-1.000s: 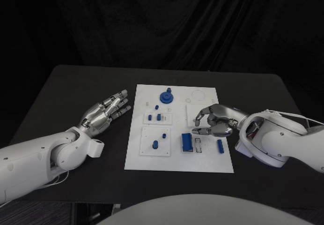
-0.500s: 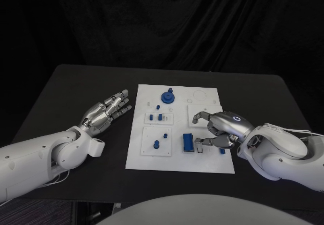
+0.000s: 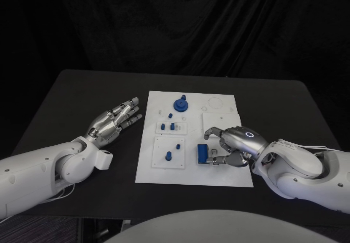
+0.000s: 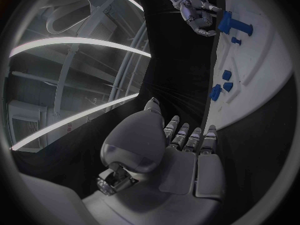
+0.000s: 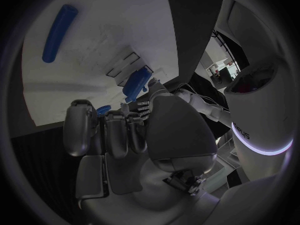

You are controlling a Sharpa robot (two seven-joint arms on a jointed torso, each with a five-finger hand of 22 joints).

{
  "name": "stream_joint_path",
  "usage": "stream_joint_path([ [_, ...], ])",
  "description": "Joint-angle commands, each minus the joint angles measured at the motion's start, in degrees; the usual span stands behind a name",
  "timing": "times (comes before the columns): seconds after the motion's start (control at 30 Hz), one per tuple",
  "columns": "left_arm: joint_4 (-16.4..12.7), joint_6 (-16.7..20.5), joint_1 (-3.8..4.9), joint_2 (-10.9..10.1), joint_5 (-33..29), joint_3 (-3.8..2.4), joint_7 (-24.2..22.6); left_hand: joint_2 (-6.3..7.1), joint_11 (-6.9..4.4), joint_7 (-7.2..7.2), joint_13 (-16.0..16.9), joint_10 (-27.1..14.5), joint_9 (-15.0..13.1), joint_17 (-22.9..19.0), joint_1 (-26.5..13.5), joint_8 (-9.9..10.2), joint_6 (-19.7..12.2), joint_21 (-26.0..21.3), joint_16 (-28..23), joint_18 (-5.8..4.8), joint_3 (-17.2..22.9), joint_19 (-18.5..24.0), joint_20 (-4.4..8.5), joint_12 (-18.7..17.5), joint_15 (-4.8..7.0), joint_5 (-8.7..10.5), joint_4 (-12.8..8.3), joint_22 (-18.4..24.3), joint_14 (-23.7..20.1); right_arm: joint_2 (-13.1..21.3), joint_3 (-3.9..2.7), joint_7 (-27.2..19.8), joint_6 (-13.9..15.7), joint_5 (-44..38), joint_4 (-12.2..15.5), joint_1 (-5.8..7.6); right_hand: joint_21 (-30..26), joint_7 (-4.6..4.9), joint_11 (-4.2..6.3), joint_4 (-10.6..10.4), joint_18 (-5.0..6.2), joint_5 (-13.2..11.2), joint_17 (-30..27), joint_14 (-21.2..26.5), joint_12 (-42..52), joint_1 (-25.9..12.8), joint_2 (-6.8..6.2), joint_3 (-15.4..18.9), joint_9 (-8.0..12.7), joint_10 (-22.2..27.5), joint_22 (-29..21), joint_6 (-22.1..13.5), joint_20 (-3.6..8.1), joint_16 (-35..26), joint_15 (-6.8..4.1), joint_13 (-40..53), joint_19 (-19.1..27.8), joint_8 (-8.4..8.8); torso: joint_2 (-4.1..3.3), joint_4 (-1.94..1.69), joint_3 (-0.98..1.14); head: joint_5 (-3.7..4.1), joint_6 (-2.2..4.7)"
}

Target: Assemble the parts on the task board

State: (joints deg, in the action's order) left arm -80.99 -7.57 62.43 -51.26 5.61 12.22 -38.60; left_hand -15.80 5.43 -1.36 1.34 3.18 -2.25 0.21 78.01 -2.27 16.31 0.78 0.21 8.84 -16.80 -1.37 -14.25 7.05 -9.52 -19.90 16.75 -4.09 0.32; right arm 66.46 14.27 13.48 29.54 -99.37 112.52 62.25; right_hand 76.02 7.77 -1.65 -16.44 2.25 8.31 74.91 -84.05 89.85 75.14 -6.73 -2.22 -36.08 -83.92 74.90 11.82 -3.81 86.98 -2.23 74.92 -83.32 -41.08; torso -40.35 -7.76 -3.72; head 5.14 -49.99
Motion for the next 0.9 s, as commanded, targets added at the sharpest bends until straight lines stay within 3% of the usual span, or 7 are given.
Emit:
stream_joint_path([
  [0.03, -0.2, -0.9, -0.05, 0.1, -0.2, -0.05, -0.5, -0.19, 0.00, -0.37, 0.1, -0.1, -0.1, 0.0, 0.2, -0.2, 0.2, 0.2, 0.0, 0.31, 0.2, 0.0, -0.55, 0.1, -0.29, -0.20, -0.1, 0.0, 0.2, -0.4, -0.02, 0.8, 0.8, -1.4, -0.3, -0.23, -0.3, 0.08, -0.51, -0.4, 1.17, -0.7, 6.5, -3.8, 0.2, -0.1, -0.81, 0.2, 0.4, -6.1, 10.5, -0.4, -0.50, -0.2, 0.41, 15.1, -0.1, -0.38, 0.00, -0.01, -0.03, -0.05, -0.01],
  [0.5, -0.1, -1.1, -0.06, 0.2, -0.2, -0.05, -0.5, -0.17, -0.24, -0.76, 0.1, -0.2, -0.1, 0.0, 0.3, -0.3, 0.4, 0.2, 0.0, 0.31, 0.2, 0.0, -0.56, 0.1, -0.29, -0.20, -0.1, 0.0, 0.2, -1.7, -0.03, 1.7, -0.6, -1.4, -0.9, -0.82, -1.1, 0.29, -0.71, -0.4, 1.35, -2.3, 5.7, -3.6, 0.2, -0.9, -1.88, 0.5, 1.6, -6.1, 10.3, -0.6, -0.64, -0.6, 0.58, 15.1, 0.3, -1.23, -0.02, -0.09, -0.01, 0.15, -0.01],
  [0.73, 0.0, -1.2, -0.07, 0.2, -0.2, -0.05, -0.5, -0.16, -0.24, -0.75, 0.1, -0.2, -0.1, 0.0, 0.3, -0.3, 0.3, 0.2, 0.0, 0.31, 0.2, 0.0, -0.56, 0.1, -0.29, -0.20, -0.1, 0.1, 0.2, -2.2, -0.03, 1.6, -1.0, -1.4, -1.2, -0.90, -1.4, 0.35, -0.82, -0.2, 1.40, 1.4, 5.6, -3.5, 0.2, 0.3, -0.99, -0.2, 2.8, -6.1, 10.2, -0.3, -0.80, -0.6, 0.69, 15.1, 0.4, -3.17, 0.05, -0.06, -0.06, 0.21, -0.01],
  [0.83, 0.0, -1.3, -0.08, 0.2, -0.3, -0.05, -0.4, -0.16, -0.23, -0.74, 0.0, -0.2, -0.1, 0.0, 0.3, -0.2, 0.2, 0.2, 0.0, 0.31, 0.2, 0.0, -0.56, 0.1, -0.29, -0.20, -0.1, 0.1, 0.1, -2.5, -0.03, 1.6, -1.3, -1.4, -1.4, -0.93, -1.9, 0.36, -0.84, 0.1, 1.51, 5.3, 5.3, -3.4, 0.2, 1.8, -0.41, -0.6, 3.8, -6.1, 10.1, -0.7, -0.83, -0.8, 0.72, 15.1, 0.6, -4.62, 0.03, -0.07, -0.03, 0.16, -0.01],
  [0.9, 0.0, -1.4, -0.08, 0.3, -0.3, -0.05, -0.4, -0.16, -0.23, -0.74, 0.0, -0.2, -0.1, 0.0, 0.3, -0.2, 0.2, 0.2, 0.0, 0.31, 0.2, 0.0, -0.56, 0.1, -0.29, -0.20, -0.1, 0.1, 0.1, -2.7, -0.03, 1.7, -1.7, -1.4, -1.5, -0.95, -2.0, 0.37, -0.85, 0.1, 1.52, 5.5, 5.3, -3.4, 0.2, 1.9, -0.35, -0.6, 3.9, -6.1, 10.1, -0.7, -0.83, -0.8, 0.72, 15.1, 0.6, -4.69, 0.03, -0.04, -0.02, 0.18, -0.01],
])
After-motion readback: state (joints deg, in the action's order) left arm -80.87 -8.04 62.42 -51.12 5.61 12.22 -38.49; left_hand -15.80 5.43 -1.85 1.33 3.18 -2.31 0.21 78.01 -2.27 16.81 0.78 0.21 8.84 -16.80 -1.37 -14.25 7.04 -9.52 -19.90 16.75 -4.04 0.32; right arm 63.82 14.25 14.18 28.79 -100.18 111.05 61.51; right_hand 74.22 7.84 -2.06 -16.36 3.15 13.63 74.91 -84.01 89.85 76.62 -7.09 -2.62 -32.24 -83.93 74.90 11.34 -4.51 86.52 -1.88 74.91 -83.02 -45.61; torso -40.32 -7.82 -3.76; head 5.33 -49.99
